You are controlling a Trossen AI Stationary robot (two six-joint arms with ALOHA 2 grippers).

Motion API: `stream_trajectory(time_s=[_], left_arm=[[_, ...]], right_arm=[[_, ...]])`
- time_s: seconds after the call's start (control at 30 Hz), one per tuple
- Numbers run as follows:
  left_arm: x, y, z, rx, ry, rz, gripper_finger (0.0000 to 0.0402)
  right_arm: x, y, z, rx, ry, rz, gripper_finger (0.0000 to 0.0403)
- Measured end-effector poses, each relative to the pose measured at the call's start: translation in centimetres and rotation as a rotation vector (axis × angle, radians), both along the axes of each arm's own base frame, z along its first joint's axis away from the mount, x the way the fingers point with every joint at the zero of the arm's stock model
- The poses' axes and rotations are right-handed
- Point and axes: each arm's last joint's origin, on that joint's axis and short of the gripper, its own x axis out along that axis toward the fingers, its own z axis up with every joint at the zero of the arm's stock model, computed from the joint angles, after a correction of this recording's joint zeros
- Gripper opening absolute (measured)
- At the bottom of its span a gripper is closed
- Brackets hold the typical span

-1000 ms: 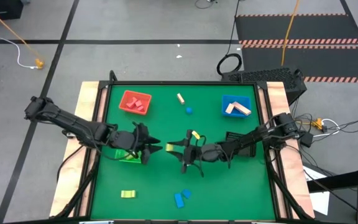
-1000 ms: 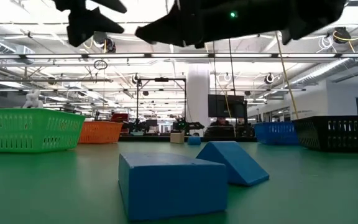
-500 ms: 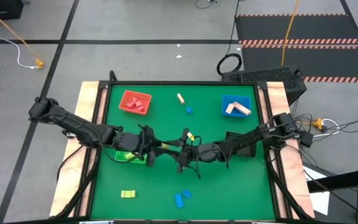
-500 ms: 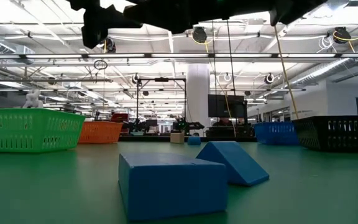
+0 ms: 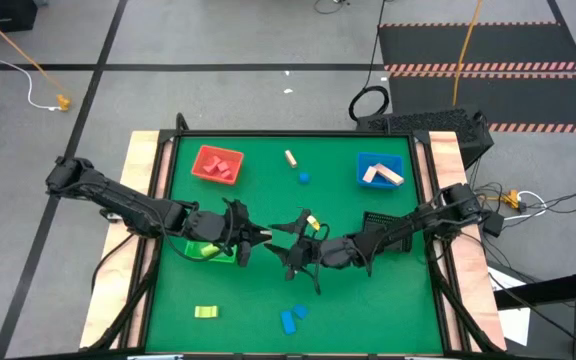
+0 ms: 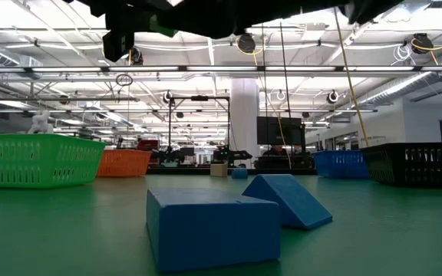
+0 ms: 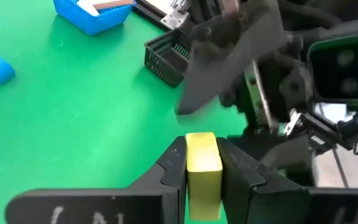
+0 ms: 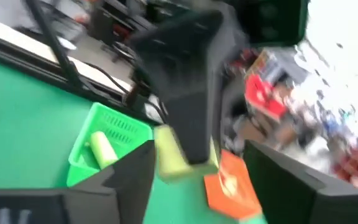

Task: Sort & place blocks by color
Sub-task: Put the right green block into the green basket, then put the bottom right blue block into the black basket

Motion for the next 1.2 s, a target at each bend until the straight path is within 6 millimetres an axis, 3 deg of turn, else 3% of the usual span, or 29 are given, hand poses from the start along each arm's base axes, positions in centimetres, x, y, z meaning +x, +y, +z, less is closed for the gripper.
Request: stream_trajectory(time_s=[0.2, 0.33, 0.43, 0.63, 0.8, 1.0, 1.2], left_arm=[[-1.4, 0.6, -0.9, 0.020, 0.165, 0.018, 0.0060], [-3.8, 1.2, -2.0, -0.049, 0.401, 0.098, 0.0060], [-5.7, 1.3, -2.7, -0.115, 0.573, 0.153, 0.0060], [-8.6, 0.9, -4.2, -0.138, 0.899, 0.255, 0.0060], [-8.8, 0.9, -4.7, -0.107, 0.951, 0.282, 0.0062], [-8.8, 0.9, -4.7, -0.115, 0.946, 0.288, 0.0167], [-8.8, 0.8, -4.7, -0.141, 0.961, 0.274, 0.0260]], right_arm=[[-2.5, 2.2, 0.0, 0.263, 0.141, -0.034, 0.0281], [-4.2, 2.8, -0.3, 0.589, 0.271, 0.003, 0.0282], [-4.7, 3.2, -1.0, 0.735, 0.350, 0.017, 0.0274], [-4.8, 4.1, -2.2, 0.844, 0.462, 0.101, 0.0261], [-5.3, 4.9, -2.7, 0.846, 0.537, 0.137, 0.0255], [-6.2, 5.9, -3.1, 0.846, 0.587, 0.130, 0.0254], [-6.7, 6.7, -3.2, 1.079, 0.551, 0.012, 0.0254]])
